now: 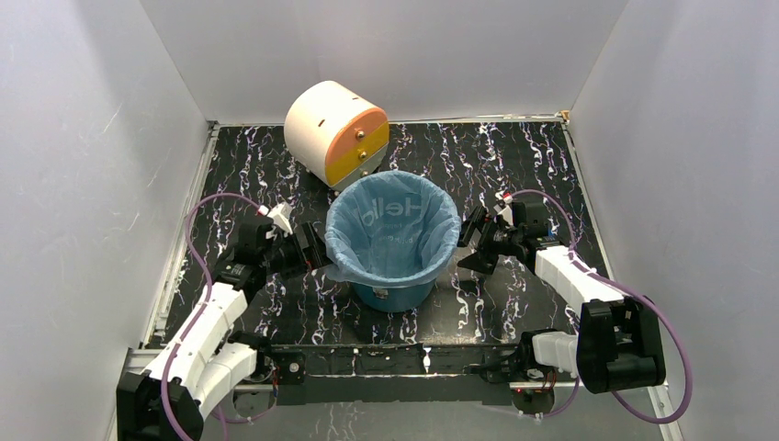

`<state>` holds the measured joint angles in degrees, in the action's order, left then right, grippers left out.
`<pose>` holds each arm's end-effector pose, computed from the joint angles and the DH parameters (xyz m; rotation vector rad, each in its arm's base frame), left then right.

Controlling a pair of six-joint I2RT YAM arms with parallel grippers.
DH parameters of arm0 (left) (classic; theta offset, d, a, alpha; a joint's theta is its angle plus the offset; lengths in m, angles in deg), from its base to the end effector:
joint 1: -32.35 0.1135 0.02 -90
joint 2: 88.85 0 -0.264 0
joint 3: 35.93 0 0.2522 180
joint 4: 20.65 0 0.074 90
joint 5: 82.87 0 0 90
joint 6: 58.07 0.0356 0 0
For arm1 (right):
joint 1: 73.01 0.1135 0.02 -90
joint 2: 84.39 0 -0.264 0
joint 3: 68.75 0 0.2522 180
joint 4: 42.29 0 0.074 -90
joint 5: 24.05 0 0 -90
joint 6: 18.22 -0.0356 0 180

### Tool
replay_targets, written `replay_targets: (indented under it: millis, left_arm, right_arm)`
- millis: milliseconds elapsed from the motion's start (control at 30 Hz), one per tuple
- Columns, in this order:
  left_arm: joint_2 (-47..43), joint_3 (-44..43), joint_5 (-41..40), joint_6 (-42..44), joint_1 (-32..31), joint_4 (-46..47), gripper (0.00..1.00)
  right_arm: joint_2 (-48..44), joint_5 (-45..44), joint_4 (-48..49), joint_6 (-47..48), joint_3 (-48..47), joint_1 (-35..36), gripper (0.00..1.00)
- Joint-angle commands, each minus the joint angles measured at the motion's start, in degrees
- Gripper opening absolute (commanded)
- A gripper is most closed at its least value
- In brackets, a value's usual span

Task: Put the trash bags into the trash bin
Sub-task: Adjust the trash bag in the trash bin.

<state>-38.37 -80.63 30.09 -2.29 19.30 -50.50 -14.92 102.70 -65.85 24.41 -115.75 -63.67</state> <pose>0.1817 -0.0564 0.2295 -0.1842 2.2747 -0.8897 0.2251 0.0586 0.1906 0.4966 2.4680 1.2078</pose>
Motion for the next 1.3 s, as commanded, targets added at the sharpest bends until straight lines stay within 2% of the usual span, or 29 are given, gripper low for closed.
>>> replay_targets:
  millis: [0, 200, 400, 567, 767, 867, 1000, 1067, 1133, 1267]
  left_arm:
    - [-0.3, -1.0, 1.2, 1.9, 0.3, -2.1, 0.9]
    - [1.8, 3.5, 2.1, -4.8, 0.3, 9.0, 0.84]
    - [4.9, 6.1, 2.6, -6.4, 0.2, 18.5, 0.73]
    - [9.1, 3.7, 1.9, -5.1, 0.2, 21.9, 0.72]
    - [13.2, 1.1, 0.4, -3.4, 0.2, 22.7, 0.72]
    - [14.2, 1.1, 0.6, -3.2, 0.2, 22.6, 0.75]
    - [12.0, 1.1, -0.1, -2.7, 0.1, 18.8, 0.76]
    - [9.1, 0.9, -2.0, -2.0, 0.2, 14.6, 0.8]
    - [6.3, 1.1, -3.8, -2.1, 0.2, 11.5, 0.83]
    - [1.5, 1.5, -5.8, -2.7, 0.2, 7.6, 0.86]
  right_arm:
    - [-0.9, 3.7, 4.3, 0.4, -1.8, -0.2, 0.98]
    - [3.1, 2.9, 3.6, 0.8, -0.8, -0.2, 0.94]
    - [3.4, 3.1, 3.0, 1.3, -0.7, -0.3, 0.87]
    - [1.9, 2.2, -0.5, 2.6, -1.0, -0.3, 0.84]
    - [-3.9, -2.2, -5.4, 3.6, -1.3, -0.2, 0.85]
    - [-8.8, -9.5, -7.3, 2.2, -0.9, -0.2, 0.92]
    - [-13.6, -14.8, -7.5, 0.4, 0.1, -0.2, 0.96]
    - [-14.2, -16.4, -8.2, 0.7, -0.4, -0.3, 0.98]
    - [-14.0, -15.4, -7.6, 1.8, -0.9, -0.3, 0.98]
    - [-10.8, -5.8, -3.6, 3.1, -1.2, -0.2, 0.97]
